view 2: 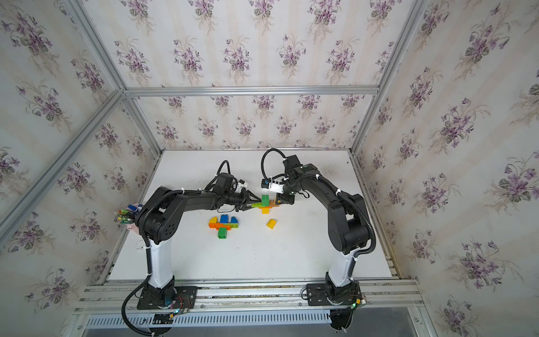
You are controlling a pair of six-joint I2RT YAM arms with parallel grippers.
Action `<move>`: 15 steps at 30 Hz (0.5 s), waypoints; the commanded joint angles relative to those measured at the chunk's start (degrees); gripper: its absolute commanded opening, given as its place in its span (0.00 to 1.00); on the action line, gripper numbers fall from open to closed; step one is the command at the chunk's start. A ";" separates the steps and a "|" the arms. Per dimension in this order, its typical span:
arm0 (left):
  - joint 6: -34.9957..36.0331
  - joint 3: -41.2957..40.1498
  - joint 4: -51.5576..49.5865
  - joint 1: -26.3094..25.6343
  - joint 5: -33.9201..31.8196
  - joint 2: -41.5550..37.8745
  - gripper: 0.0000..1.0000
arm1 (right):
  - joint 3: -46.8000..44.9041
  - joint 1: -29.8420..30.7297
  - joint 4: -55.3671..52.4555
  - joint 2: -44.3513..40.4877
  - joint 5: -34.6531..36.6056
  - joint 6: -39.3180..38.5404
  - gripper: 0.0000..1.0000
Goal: Assemble a fork with lego
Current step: Assemble the lego brick with the lego brick.
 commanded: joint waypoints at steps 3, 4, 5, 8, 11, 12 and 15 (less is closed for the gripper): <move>4.30 0.95 -2.42 0.17 0.35 -0.05 0.38 | 1.06 -0.53 -1.22 0.94 -2.48 -2.40 0.09; 5.76 1.43 -3.07 0.15 0.97 -0.05 0.38 | 1.61 -0.51 -1.89 1.35 -2.82 -2.57 0.09; 7.19 1.92 -4.13 0.21 1.36 -0.10 0.39 | 2.07 -0.65 -2.61 1.80 -3.38 -2.73 0.09; 11.93 3.51 -8.30 0.17 2.31 -0.33 0.39 | 2.77 -0.99 -3.68 2.90 -4.30 -2.86 0.09; 14.26 4.84 -10.59 0.17 3.32 0.02 0.39 | 2.88 -1.06 -3.95 3.61 -5.01 -2.85 0.09; 14.73 5.15 -11.33 0.17 3.34 0.25 0.39 | 3.06 -1.07 -4.33 3.96 -5.54 -2.80 0.09; 15.10 5.80 -12.19 0.34 3.44 1.59 0.39 | 2.83 -1.04 -5.05 4.31 -6.44 -2.20 0.09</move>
